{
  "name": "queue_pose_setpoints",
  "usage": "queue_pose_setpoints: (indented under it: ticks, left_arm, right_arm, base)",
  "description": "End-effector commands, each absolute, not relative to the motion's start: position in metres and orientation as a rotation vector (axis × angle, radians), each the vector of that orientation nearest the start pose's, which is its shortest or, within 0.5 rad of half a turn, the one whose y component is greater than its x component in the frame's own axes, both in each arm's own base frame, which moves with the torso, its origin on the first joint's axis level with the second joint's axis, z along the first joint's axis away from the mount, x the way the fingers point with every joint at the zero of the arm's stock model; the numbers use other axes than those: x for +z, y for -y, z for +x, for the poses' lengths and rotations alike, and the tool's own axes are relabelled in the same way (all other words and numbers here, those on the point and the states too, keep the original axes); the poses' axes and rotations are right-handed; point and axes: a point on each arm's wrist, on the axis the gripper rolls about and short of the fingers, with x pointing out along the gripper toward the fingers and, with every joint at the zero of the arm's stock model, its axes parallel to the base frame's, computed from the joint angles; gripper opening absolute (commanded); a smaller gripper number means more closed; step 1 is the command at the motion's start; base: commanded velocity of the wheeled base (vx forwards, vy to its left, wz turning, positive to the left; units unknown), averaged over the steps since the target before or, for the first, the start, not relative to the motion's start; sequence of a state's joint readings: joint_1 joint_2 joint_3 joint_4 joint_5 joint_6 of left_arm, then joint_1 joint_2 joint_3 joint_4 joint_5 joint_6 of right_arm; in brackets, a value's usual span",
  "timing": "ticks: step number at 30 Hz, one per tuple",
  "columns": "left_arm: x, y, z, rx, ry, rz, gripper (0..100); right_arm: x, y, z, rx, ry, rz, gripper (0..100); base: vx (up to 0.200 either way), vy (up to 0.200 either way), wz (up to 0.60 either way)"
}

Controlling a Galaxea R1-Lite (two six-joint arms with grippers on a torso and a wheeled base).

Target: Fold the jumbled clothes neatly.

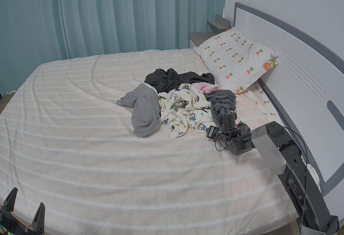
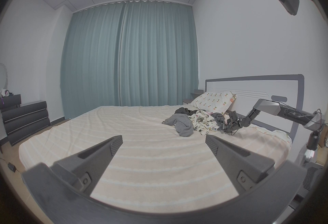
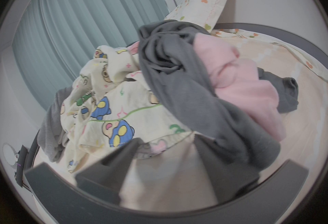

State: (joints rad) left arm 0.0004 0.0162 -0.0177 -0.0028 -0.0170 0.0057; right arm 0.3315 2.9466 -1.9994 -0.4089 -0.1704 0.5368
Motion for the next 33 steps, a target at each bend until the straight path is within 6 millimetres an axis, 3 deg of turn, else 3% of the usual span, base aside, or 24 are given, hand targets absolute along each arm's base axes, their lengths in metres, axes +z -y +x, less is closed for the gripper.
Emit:
queue_pose_setpoints:
  ticks: [1, 13, 19, 26, 33]
  left_arm:
    - [0.076, 0.0, -0.023, -0.015, 0.005, 0.006, 100]
    - [0.076, 0.0, -0.023, -0.015, 0.005, 0.006, 100]
    - [0.076, 0.0, -0.023, -0.015, 0.005, 0.006, 100]
    - [0.076, 0.0, -0.023, -0.015, 0.005, 0.006, 100]
    - [0.076, 0.0, -0.023, -0.017, 0.005, 0.006, 100]
  right_arm:
    - [-0.097, -0.175, 0.516, 0.018, -0.559, 0.387, 0]
    - [-0.085, -0.176, 0.517, 0.001, -0.531, 0.392, 0]
    - [-0.052, -0.178, 0.521, 0.019, -0.468, 0.407, 0]
    - [-0.033, -0.178, 0.523, 0.036, -0.442, 0.412, 0]
    - [-0.046, -0.172, 0.512, 0.028, -0.516, 0.365, 0]
  base:
    - [0.0, 0.0, 0.0]
    - [0.0, 0.0, 0.0]
    - [0.0, 0.0, 0.0]
    - [0.0, 0.0, 0.0]
    - [0.0, 0.0, 0.0]
